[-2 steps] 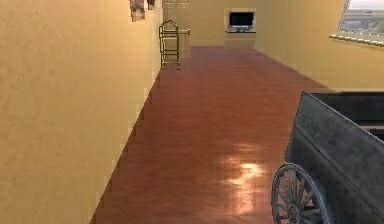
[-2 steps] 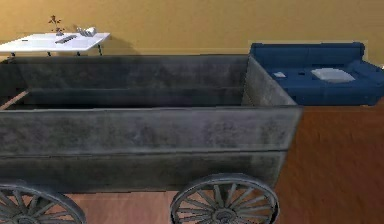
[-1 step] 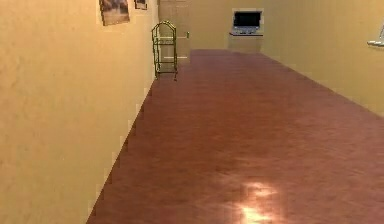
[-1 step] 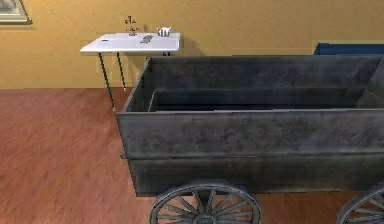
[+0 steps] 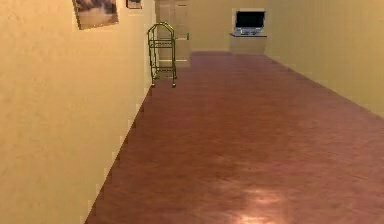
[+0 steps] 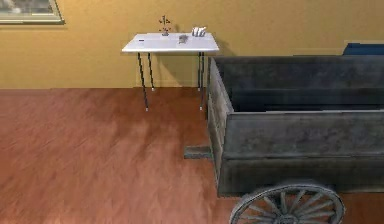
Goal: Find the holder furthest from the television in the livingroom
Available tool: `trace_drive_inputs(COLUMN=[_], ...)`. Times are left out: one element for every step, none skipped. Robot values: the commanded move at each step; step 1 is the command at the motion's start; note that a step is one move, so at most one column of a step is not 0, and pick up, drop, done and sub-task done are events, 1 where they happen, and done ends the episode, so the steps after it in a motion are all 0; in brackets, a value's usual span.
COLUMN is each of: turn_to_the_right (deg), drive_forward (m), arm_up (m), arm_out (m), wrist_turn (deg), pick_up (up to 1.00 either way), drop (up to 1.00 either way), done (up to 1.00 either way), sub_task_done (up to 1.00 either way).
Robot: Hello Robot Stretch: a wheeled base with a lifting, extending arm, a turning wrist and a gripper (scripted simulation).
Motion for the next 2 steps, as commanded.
trace_drive_inputs(turn_to_the_right=[12.0, 0.0], drive_forward=[0.0, 1.0], arm_up=[0.0, 0.0], arm_out=[0.0, 0.0], wrist_turn=[0.0, 0.0], pick_up=[0.0, 0.0], drop=[0.0, 0.0], done=[0.0, 0.0], sub_task_done=[0.0, 0.0])
